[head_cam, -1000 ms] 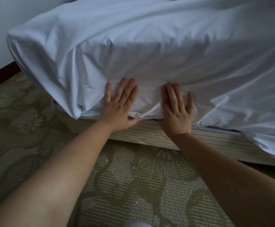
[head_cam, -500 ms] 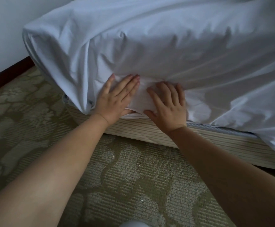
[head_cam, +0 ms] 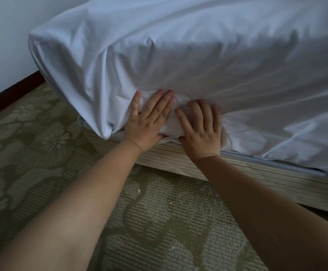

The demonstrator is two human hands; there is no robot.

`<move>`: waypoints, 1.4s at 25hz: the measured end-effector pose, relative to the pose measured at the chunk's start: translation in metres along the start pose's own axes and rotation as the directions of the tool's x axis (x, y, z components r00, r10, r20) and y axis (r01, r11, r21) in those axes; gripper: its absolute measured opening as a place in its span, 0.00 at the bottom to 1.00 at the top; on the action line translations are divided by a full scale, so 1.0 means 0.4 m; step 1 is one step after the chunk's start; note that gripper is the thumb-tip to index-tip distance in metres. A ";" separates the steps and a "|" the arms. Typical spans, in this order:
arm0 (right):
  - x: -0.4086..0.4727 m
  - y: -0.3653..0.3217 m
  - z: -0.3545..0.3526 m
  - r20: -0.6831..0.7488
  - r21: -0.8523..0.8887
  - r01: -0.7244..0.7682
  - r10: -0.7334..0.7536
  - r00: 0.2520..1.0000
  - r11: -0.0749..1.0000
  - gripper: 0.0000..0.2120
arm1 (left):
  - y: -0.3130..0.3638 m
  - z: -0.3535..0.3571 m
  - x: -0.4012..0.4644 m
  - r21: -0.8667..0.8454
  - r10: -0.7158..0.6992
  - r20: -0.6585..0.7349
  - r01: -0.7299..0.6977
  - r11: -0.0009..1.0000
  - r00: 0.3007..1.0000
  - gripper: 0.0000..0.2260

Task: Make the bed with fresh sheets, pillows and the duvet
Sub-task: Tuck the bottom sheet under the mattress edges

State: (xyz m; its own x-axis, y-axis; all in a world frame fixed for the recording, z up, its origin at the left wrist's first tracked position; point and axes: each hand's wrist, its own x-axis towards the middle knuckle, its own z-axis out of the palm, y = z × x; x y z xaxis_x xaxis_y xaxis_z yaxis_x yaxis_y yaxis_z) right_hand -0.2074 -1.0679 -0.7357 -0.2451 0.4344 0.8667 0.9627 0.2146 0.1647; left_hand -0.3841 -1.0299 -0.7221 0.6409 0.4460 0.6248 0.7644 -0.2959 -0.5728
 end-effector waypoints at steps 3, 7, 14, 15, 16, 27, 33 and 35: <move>0.000 -0.001 -0.013 0.023 0.070 -0.031 0.030 0.999 0.997 0.41 | -0.031 -0.022 -0.016 -0.037 0.082 0.045 -0.080 0.996 0.996 0.45; 0.002 0.003 -0.035 0.030 0.169 -0.012 0.007 1.000 0.986 0.32 | -0.069 -0.034 -0.050 -0.080 0.157 0.108 -0.149 0.986 0.982 0.44; -0.002 -0.004 -0.010 0.012 0.052 0.031 -0.032 0.999 0.998 0.37 | -0.109 -0.023 -0.055 0.220 0.324 0.053 -0.327 0.919 0.945 0.41; 0.000 -0.010 -0.004 0.010 0.043 0.023 -0.024 1.000 0.999 0.39 | -0.115 -0.023 -0.054 0.198 0.341 0.045 -0.343 0.918 0.939 0.40; 0.003 -0.017 0.001 0.006 0.035 0.005 -0.006 1.000 0.999 0.40 | -0.118 -0.024 -0.052 0.171 0.346 0.041 -0.348 0.922 0.937 0.39; 0.016 -0.064 0.037 -0.125 0.040 -0.047 0.052 0.991 0.998 0.23 | -0.077 -0.040 -0.060 0.218 0.266 0.106 -0.284 0.934 0.958 0.45; 0.022 -0.053 0.010 -0.038 0.145 -0.060 0.066 0.997 0.988 0.31 | -0.108 -0.012 -0.053 0.252 0.326 -0.017 -0.312 0.916 0.945 0.37; 0.021 -0.056 -0.003 -0.009 0.204 -0.080 0.083 0.996 0.976 0.28 | -0.112 -0.004 -0.053 0.237 0.335 -0.041 -0.316 0.918 0.941 0.35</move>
State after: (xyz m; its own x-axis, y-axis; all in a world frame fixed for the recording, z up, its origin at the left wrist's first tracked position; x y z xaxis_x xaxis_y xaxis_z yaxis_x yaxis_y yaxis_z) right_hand -0.2309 -1.0701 -0.7314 -0.1629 0.4428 0.8817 0.9355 0.3533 -0.0046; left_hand -0.4317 -1.0275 -0.7087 0.8621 0.2864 0.4180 0.4826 -0.2125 -0.8497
